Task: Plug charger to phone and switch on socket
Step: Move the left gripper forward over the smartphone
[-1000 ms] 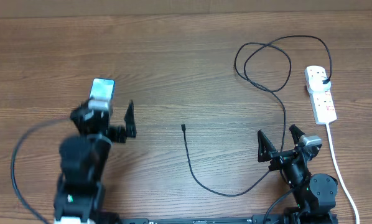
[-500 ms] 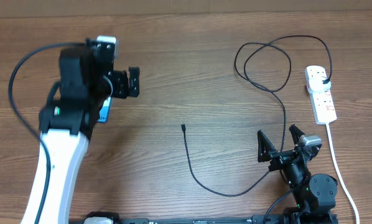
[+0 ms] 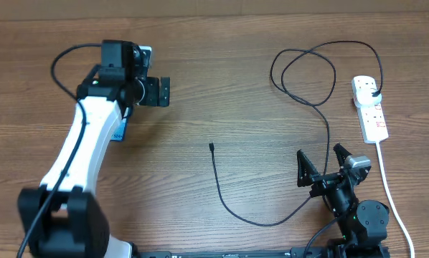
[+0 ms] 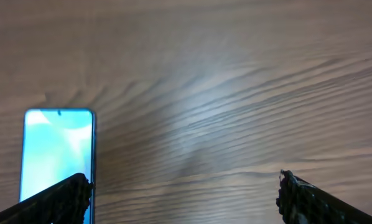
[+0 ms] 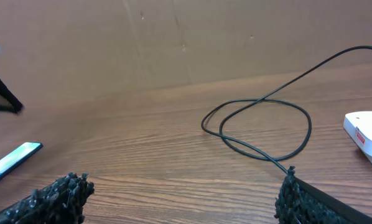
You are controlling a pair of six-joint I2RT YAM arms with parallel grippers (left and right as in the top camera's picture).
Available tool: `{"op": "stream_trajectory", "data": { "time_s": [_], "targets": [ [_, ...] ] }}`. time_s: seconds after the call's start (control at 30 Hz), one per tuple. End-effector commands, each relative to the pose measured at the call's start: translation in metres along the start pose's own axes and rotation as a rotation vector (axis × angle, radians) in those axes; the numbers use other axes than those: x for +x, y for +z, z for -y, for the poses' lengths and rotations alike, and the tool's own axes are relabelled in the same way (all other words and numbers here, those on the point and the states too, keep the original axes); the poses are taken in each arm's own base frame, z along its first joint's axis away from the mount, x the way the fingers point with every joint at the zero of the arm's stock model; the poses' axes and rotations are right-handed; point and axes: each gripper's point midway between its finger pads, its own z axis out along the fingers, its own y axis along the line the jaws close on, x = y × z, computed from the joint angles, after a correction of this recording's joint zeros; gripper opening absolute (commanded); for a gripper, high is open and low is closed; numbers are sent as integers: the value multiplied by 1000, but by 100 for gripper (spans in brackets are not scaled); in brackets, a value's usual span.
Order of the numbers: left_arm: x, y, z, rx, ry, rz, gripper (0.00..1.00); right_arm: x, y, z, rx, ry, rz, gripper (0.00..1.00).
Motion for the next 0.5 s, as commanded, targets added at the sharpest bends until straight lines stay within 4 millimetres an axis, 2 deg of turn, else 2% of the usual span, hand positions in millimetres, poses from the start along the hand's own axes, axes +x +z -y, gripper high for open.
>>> {"op": "stream_trajectory", "data": {
  "time_s": [0.0, 0.27, 0.47],
  "targets": [
    [4, 23, -34, -84, -81, -44, 99, -1, 0, -1, -7, -3, 10, 100],
    [18, 64, -86, -136, -123, -86, 100, -1, 0, -1, -7, -4, 10, 100],
    [31, 83, -108, -149, -93, -125, 100, -1, 0, -1, -7, -3, 10, 100]
  ]
}}
